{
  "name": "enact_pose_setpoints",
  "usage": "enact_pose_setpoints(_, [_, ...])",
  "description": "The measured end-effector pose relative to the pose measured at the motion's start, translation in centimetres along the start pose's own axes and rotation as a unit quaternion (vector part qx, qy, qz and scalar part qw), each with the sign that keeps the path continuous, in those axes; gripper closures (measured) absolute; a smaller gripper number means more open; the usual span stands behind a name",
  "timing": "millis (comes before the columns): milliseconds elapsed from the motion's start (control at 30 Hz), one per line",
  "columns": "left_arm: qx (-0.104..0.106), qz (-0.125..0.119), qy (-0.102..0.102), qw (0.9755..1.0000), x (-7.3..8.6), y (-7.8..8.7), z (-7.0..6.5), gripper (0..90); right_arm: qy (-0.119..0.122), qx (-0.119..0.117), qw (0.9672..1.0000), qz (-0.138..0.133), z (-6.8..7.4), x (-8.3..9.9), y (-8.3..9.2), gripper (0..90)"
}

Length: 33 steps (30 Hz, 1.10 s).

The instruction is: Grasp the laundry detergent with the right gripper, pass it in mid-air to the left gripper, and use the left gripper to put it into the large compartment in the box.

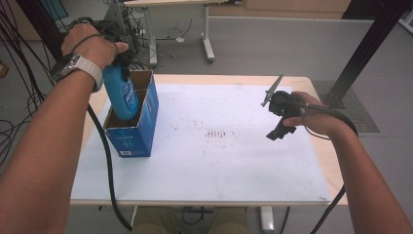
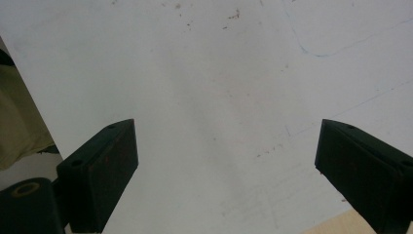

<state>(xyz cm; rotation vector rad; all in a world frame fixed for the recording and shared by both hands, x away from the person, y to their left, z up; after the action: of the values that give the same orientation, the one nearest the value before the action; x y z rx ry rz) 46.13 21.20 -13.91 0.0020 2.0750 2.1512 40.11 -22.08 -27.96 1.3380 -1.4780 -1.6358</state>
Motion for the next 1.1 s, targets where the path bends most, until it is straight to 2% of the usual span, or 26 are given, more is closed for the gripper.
enact_pose_setpoints(367, [-0.002, -0.010, -0.002, 0.9999, -0.1, -1.8, 0.0, 37.5, -0.006, 0.001, 1.0000, 0.004, -0.1, 0.4, -0.1, 8.5])
enact_pose_setpoints(567, [-0.001, -0.005, -0.006, 1.0000, -0.2, -2.7, 0.0, 37.5, -0.007, -0.001, 1.0000, 0.003, 0.0, 0.5, -0.2, 8.5])
enact_pose_setpoints(900, [-0.004, -0.011, -0.008, 0.9999, -0.2, -4.3, -0.1, 37.5, -0.013, -0.001, 0.9999, 0.006, 0.0, 1.1, -0.4, 8.5])
enact_pose_setpoints(1100, [-0.011, -0.011, -0.010, 0.9998, -0.1, -5.4, 0.1, 37.5, -0.017, -0.001, 0.9998, 0.006, -0.1, 1.3, -0.5, 8.5])
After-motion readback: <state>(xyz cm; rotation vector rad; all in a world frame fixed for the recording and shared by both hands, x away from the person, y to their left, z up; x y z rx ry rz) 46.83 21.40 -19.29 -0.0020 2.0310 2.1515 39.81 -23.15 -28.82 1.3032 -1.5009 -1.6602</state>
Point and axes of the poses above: each handheld gripper's, and its own axes: y roughly backward along the jaws, x roughly out of its underside, z roughly to its left, the point moved 1 cm from there along -y, roughly forward along the jaws, and after that the axes turned 3 degrees about -z, right-handed, at the moved point
